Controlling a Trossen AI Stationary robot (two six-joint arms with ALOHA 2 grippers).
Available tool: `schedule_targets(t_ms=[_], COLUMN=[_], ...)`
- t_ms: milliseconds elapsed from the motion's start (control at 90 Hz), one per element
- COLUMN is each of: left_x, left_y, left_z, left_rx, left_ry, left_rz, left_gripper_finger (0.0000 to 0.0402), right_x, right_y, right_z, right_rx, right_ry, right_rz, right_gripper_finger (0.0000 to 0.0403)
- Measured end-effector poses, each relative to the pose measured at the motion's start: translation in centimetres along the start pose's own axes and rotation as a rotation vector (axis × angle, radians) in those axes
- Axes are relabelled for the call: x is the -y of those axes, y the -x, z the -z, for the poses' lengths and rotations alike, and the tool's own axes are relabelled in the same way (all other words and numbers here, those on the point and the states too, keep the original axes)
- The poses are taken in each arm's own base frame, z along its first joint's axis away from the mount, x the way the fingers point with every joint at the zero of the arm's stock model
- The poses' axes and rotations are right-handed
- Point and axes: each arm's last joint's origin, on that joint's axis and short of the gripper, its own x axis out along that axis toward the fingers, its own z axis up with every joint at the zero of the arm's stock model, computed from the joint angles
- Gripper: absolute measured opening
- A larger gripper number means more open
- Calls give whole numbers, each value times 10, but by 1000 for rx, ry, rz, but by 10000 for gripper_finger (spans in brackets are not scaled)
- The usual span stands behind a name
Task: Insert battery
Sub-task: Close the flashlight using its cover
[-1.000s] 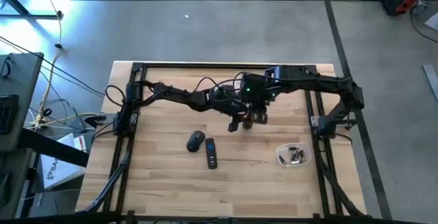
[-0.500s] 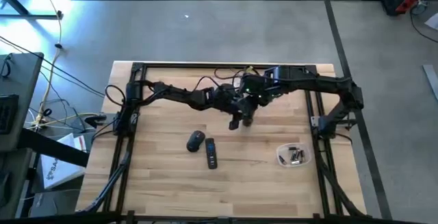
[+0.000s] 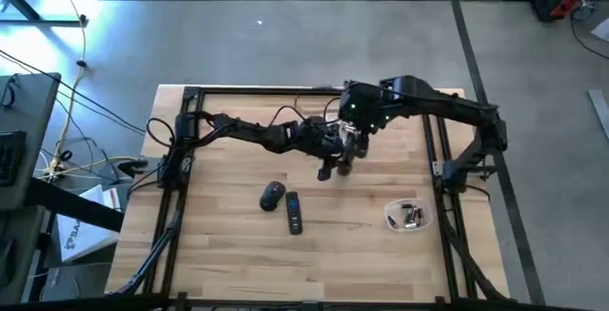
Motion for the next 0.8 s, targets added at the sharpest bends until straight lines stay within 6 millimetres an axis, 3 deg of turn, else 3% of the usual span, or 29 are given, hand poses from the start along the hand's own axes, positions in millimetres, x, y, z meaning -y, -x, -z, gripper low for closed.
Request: schedule_targets(t_ms=[133, 322, 589, 800], left_x=[1, 1, 1, 1], left_y=[0, 0, 0, 0], left_z=[1, 0, 0, 0], left_rx=[-5, -4, -5, -5], left_ry=[15, 32, 52, 61], left_rz=[10, 9, 5, 5], left_gripper_finger=[139, 140, 140, 140], right_x=[-4, -8, -9, -9], right_y=[-12, -36, -44, -43], right_z=[3, 12, 16, 15], right_rx=[-30, -100, -118, -94], right_ry=[277, 458, 540, 539], right_rz=[-20, -89, -123, -131], right_gripper_finger=[235, 236, 234, 198])
